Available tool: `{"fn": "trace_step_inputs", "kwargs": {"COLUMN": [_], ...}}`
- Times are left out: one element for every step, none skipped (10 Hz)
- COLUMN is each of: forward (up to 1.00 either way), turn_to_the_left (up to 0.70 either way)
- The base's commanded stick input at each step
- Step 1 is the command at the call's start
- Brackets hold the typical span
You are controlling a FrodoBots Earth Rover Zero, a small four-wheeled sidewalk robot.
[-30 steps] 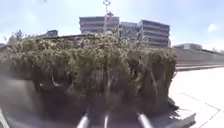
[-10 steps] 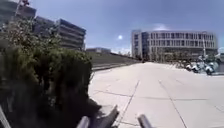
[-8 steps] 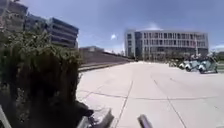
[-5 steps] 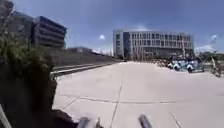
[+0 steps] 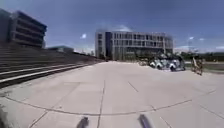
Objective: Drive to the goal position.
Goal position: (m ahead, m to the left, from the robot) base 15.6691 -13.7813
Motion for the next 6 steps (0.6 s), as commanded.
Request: {"fn": "trace_step_inputs", "kwargs": {"forward": [1.00,1.00,1.00,1.00,1.00,1.00], "turn_to_the_left": [0.41,0.41,0.41,0.41,0.41,0.41]}}
